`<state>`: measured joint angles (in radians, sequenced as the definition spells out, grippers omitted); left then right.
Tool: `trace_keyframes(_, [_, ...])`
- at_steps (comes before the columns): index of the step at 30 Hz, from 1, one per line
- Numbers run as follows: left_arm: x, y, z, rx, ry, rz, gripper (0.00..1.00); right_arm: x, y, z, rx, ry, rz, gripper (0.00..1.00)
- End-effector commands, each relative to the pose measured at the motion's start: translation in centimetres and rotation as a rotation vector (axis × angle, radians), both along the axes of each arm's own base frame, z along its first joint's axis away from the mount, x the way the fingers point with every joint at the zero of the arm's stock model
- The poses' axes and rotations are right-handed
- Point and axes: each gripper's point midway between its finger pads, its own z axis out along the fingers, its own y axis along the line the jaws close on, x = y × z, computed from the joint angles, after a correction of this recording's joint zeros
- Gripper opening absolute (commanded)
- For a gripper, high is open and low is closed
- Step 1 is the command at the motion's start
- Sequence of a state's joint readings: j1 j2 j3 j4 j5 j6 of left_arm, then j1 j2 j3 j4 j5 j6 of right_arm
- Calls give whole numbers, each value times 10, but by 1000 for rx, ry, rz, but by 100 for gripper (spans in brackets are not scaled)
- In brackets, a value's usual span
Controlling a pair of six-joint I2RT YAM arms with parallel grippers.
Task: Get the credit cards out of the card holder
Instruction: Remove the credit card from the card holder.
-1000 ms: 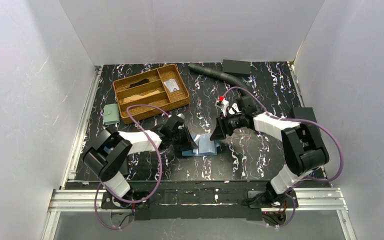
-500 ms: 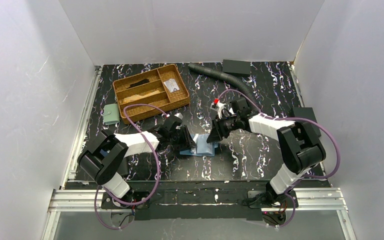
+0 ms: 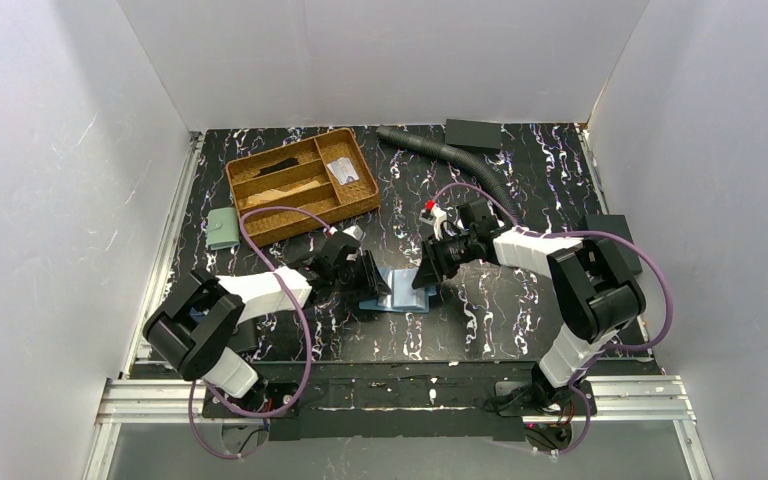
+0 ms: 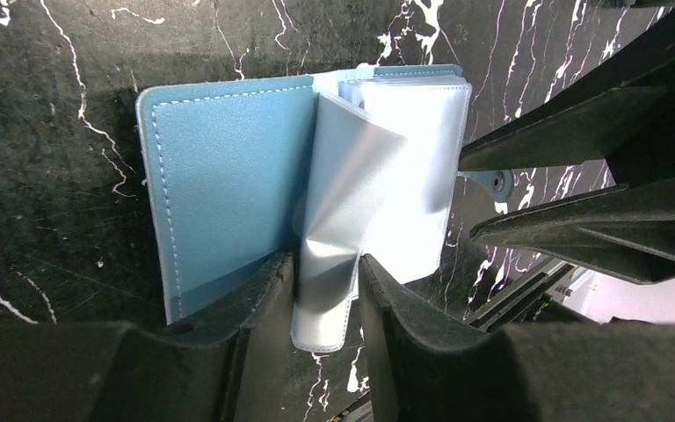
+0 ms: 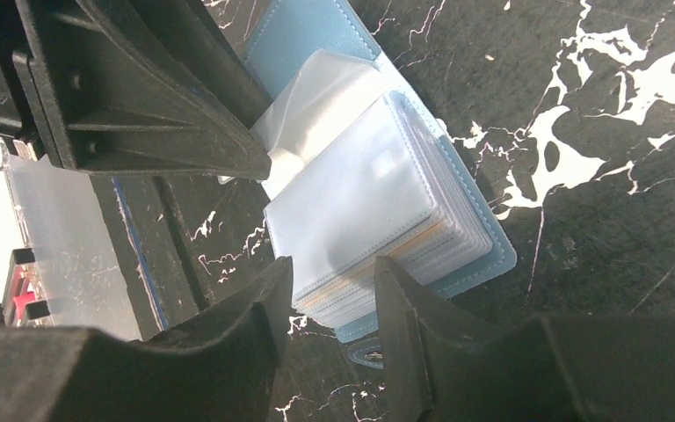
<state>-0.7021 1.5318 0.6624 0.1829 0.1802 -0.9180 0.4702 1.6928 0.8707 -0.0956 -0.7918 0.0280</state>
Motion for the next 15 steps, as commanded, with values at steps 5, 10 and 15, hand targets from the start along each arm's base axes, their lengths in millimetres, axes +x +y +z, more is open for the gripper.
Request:
trace_keyframes(5, [5, 28, 26, 118, -127, -24, 39, -4, 13, 10, 86, 45, 17, 50])
trace_keyframes(10, [8, 38, 56, 141, -205, -17, 43, -2, 18, 11, 109, 58, 15, 50])
trace_keyframes(15, [6, 19, 103, -19, -323, -72, 43, -1, 19, 11, 114, 74, 0, 50])
